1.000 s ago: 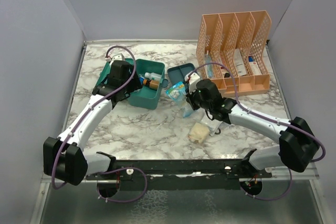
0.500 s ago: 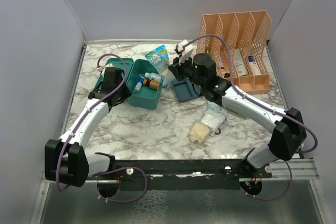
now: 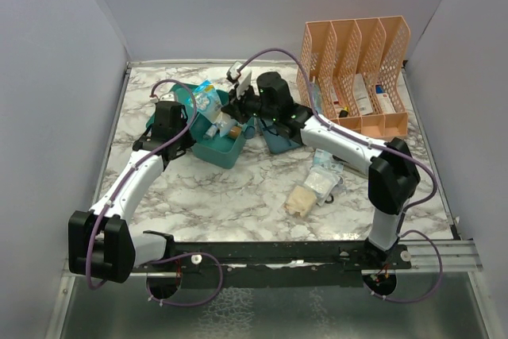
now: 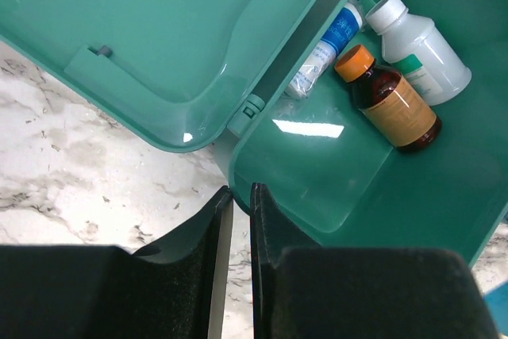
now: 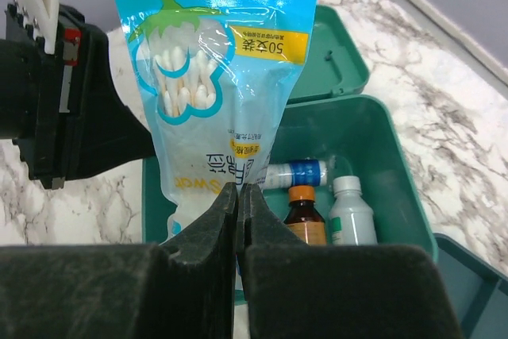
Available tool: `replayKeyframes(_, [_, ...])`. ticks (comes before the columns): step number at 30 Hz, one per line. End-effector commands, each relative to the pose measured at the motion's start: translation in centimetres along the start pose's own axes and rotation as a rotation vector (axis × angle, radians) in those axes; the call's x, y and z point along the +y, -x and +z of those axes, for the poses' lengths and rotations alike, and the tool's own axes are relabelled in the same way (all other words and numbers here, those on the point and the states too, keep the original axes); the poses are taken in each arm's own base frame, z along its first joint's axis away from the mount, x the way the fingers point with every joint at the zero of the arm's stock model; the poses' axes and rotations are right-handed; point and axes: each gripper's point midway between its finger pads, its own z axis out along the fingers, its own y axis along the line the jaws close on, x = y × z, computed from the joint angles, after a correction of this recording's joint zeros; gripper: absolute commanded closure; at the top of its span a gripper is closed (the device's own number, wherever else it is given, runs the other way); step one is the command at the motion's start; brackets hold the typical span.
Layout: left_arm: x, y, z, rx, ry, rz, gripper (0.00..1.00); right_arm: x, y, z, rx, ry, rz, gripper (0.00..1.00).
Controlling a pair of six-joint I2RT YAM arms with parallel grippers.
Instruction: Organize the medicine kit
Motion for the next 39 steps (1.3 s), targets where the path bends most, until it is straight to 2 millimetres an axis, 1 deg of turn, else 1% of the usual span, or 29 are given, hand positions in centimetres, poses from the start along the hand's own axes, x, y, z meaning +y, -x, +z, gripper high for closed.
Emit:
replayKeyframes(1, [0.9,-1.7,0.0,0.062,0.0,0.121,0.93,1.5,-2.0,1.2,0.068,0.045,0.007,0.99])
replayKeyframes(4, [1.3,-1.9,-0.1,0.066,0.013,0.138,0.93,1.2,-4.0,1.6,0.117,0.02,0.034,0.99])
replayKeyframes(8, [2.1,-1.9,-0.6,0.055,0.046,0.15,0.93,1.8,-6.4,2.3,0.194,0.062,0.043,0.99])
replayKeyframes(9, [2.2,-1.8,-0.8,0.05,0.051,0.151,0.91,2.0,-7.1,2.4,0.218,0.077,0.043,0.99])
replayKeyframes(16, [2.1,-1.2,-0.9,0.027,0.063,0.109,0.7,2.5,-10.3,2.3,0.349,0.126,0.039,0.99])
replayKeyframes(19, [2.3,-0.7,-1.1,0.006,0.078,0.089,0.64,2.9,-11.1,2.0,0.393,0.145,0.045,0.99])
replayKeyframes(21, [2.2,-0.1,-1.4,-0.02,0.08,0.075,0.62,3.5,-11.3,1.9,0.412,0.179,0.068,0.99])
replayKeyframes(23, [1.8,0.7,-1.7,-0.049,0.07,0.061,0.62,4.2,-11.3,1.9,0.421,0.21,0.096,0.99])
replayKeyframes(25, [1.4,1.1,-1.7,-0.061,0.056,0.047,0.62,4.8,-11.6,2.0,0.437,0.239,0.122,0.99])
replayKeyframes(28, [1.0,0.9,-1.3,-0.042,0.036,0.041,0.68,5.4,-12.2,2.5,0.469,0.283,0.155,0.99])
replayKeyframes(30, [0.9,0.7,-1.1,-0.031,0.037,0.044,0.71,5.7,-12.9,2.8,0.494,0.294,0.173,0.99])
replayKeyframes(34, [1.0,0.8,-1.1,-0.032,0.039,0.056,0.71,5.4,-14.5,3.1,0.556,0.274,0.2,0.99])
replayKeyframes(37, [1.1,0.7,-1.0,-0.031,0.04,0.062,0.71,4.9,-15.3,3.3,0.599,0.235,0.219,0.99])
replayKeyframes(39, [1.1,0.6,-1.0,-0.031,0.04,0.061,0.72,4.9,-15.6,3.5,0.607,0.236,0.224,0.99])
